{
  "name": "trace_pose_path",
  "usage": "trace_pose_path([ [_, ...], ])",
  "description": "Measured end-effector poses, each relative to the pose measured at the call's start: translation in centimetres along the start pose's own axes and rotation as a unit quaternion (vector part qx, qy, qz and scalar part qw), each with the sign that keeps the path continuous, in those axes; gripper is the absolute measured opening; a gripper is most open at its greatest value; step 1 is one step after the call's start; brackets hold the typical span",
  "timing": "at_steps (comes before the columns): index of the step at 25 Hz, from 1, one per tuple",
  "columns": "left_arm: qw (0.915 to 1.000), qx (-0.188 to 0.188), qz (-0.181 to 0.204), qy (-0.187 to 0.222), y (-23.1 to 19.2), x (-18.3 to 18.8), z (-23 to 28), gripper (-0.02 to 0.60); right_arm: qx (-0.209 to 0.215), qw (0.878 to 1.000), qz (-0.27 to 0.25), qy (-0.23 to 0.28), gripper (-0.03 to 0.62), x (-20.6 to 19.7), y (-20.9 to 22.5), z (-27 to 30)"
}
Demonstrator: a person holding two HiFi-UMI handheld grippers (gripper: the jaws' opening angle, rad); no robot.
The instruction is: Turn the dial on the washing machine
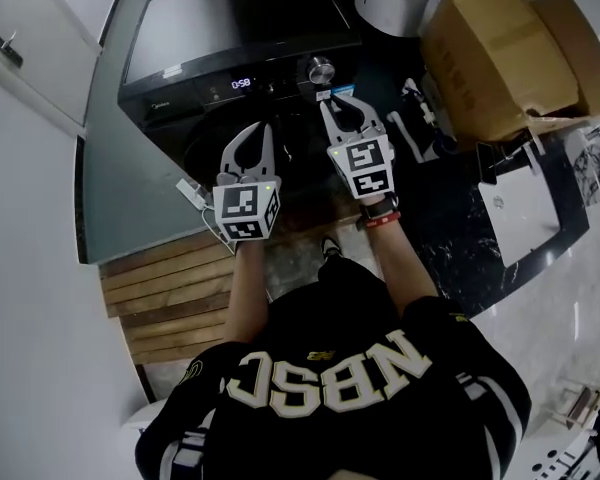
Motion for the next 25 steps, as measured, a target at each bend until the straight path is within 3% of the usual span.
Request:
trace_pose_path([
  [6,1.0000,0.001,-0.005,-0.001,-0.8,-0.6,3.0,0.014,0.017,0.996,-0.089,-0.021,0.110,-0.1,1.3,3.7],
  [13,0.9999,0.003,-0.017,-0.001,-1.5,-1.2,4.9,0.014,0.020,0.972,-0.227,-0.056,0.188,-1.4,1.4,7.1],
  [17,0.9998,0.004,-0.019,-0.002,-1.8,-1.4,5.4,0.014,0.021,0.947,-0.313,-0.073,0.234,-2.1,1.1,8.7],
  [25,0.9997,0.014,-0.016,-0.009,-2.3,-1.9,5.6,0.014,0.008,0.878,-0.467,-0.107,0.298,-4.0,1.0,11.4],
])
Point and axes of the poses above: the fingertips, and each gripper's own axes: z forward along the fingers, y to its right, x out of its top, the point moved 6 cm from there along -z, backward along the fingers, and after that the axes turned 3 degrees about z, right-handed, at the moved point
